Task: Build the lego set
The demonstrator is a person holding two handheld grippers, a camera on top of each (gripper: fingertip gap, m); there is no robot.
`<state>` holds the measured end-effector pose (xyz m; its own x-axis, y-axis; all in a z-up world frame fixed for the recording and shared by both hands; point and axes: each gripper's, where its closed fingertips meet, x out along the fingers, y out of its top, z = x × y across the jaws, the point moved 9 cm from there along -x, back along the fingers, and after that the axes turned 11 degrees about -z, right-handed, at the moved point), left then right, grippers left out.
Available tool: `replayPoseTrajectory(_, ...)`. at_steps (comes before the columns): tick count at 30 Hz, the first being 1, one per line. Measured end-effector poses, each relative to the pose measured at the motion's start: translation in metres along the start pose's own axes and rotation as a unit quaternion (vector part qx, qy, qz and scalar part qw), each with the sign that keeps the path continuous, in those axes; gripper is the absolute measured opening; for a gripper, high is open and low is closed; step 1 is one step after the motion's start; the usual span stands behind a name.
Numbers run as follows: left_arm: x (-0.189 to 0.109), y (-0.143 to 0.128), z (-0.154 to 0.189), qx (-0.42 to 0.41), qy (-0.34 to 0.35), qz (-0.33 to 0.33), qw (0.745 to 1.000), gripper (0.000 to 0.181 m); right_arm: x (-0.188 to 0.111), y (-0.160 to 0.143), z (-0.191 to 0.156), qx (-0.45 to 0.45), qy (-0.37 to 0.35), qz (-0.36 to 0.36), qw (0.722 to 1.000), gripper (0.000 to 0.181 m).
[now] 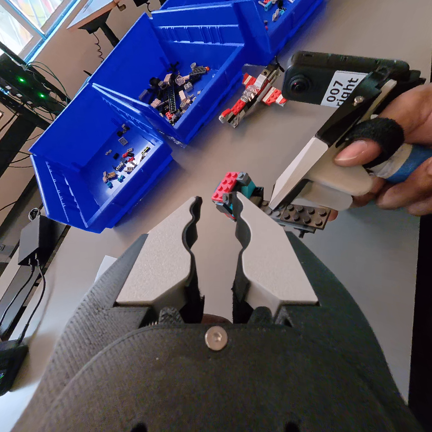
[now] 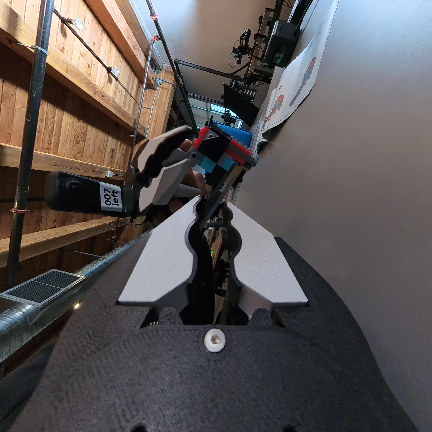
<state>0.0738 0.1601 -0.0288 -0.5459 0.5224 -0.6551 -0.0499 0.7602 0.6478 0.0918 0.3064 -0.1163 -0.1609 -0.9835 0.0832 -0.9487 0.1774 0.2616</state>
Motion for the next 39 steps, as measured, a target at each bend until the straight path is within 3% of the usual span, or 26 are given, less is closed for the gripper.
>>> replayPoseTrajectory(15, -0.0018, 0.0067, -0.0025, 0.08, -0.015, -0.04, 0.996, 0.021, 0.0003, -0.0002, 0.0, 0.0, 0.001, 0.0, 1.0, 0.013)
replayPoseTrajectory(39, 0.0002, 0.0101, -0.0031, 0.096, -0.054, -0.06, 0.992, 0.009, 0.0004, -0.0001, 0.0001, 0.0, 0.001, -0.001, 1.0, 0.013)
